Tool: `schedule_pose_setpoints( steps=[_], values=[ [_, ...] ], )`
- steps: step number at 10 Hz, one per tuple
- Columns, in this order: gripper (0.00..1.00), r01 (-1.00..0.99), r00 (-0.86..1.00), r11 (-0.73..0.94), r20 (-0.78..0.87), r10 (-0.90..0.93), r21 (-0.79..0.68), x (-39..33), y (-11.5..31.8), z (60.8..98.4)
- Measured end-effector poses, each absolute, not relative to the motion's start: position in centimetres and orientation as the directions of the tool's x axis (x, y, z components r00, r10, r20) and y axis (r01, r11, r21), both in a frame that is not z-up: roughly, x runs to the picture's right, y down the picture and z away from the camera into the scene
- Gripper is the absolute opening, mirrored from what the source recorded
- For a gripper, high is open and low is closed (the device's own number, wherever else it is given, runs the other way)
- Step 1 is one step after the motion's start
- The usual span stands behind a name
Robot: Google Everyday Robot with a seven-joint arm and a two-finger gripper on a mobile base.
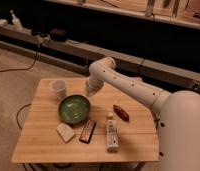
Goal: Push the ceramic bowl across the table
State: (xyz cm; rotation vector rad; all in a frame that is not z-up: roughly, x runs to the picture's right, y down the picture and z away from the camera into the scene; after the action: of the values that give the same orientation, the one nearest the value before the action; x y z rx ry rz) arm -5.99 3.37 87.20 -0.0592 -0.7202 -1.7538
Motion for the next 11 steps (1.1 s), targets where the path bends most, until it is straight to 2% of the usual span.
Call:
schedule_pose_setpoints(
  steps=[2, 6, 11],
  values=[
    [0.05, 0.881, -0.347, -0.152, 0.393, -0.851, 0.448, -8.6, 3.7, 87.8],
    [0.05, 0.881, -0.388, -0.178, 0.454, -0.802, 0.439, -10.9, 7.1, 90.0],
    [0.05, 0.924, -0.333, -0.167, 0.515, -0.79, 0.343, -6.8, 7.3, 93.6]
  ],
)
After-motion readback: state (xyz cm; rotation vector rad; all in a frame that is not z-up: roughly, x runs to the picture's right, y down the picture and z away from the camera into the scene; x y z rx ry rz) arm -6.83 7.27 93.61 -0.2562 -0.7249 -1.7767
